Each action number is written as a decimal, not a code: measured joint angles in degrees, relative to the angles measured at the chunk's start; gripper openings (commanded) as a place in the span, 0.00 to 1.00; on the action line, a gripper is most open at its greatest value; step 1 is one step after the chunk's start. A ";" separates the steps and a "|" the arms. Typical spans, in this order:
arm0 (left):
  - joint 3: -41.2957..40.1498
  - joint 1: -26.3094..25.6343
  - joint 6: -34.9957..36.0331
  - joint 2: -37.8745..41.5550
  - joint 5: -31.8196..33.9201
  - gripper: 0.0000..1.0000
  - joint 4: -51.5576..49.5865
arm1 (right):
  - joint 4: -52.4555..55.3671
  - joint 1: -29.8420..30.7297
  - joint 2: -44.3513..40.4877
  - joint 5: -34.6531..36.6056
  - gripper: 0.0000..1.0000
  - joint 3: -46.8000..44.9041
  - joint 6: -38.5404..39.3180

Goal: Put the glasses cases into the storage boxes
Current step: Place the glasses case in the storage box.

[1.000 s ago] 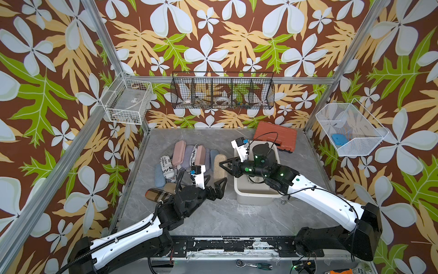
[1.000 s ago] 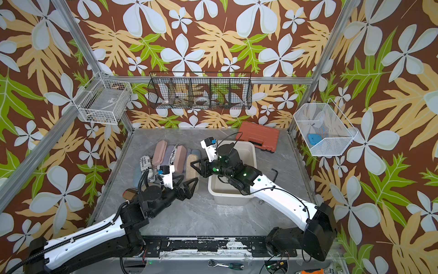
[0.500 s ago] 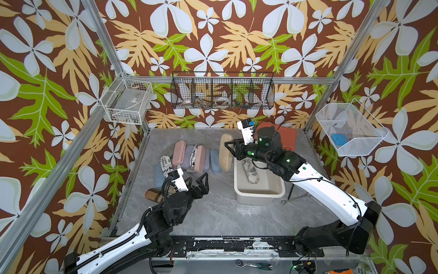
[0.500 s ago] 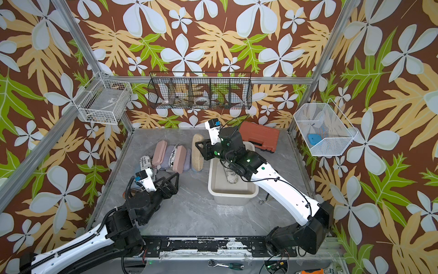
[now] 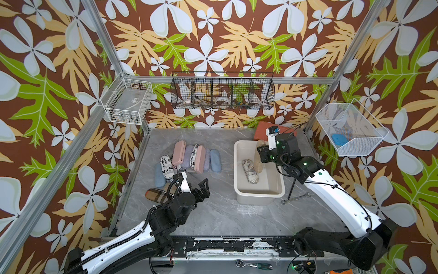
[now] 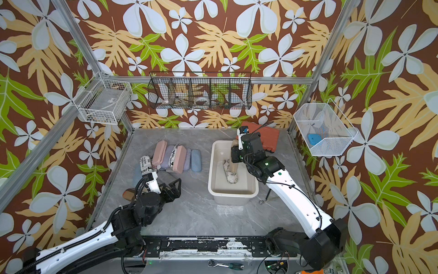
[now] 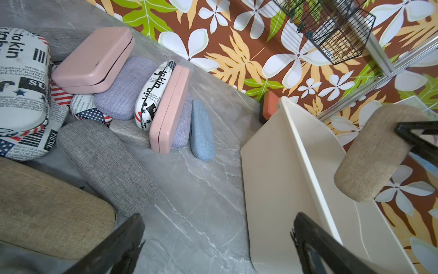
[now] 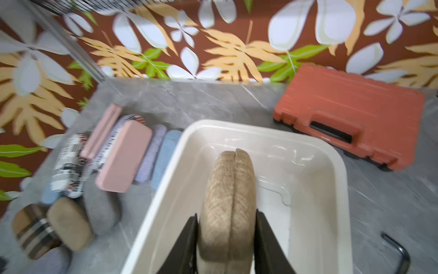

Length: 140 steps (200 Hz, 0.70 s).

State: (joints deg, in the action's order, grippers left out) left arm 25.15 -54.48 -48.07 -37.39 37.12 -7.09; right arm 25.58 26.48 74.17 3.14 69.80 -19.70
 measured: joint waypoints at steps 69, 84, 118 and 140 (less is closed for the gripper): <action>0.63 0.00 -2.84 -0.04 1.22 0.98 -2.25 | -3.85 -0.26 15.74 -3.72 0.35 -1.31 -2.84; -0.46 0.00 -4.26 0.92 1.51 0.98 -3.63 | -5.01 -0.22 17.59 -4.35 0.38 -1.29 -2.84; -1.25 0.00 -6.10 2.69 2.08 0.98 -5.86 | -5.86 -0.33 20.81 -4.17 0.48 -0.26 -3.28; -1.42 0.00 -6.16 3.04 2.40 0.99 -6.29 | -5.86 -0.28 21.27 -4.26 0.52 -0.04 -3.43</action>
State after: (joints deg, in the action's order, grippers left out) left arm 23.73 -54.48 -54.24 -34.35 39.53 -13.39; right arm 19.73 26.20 95.44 -1.13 69.76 -23.14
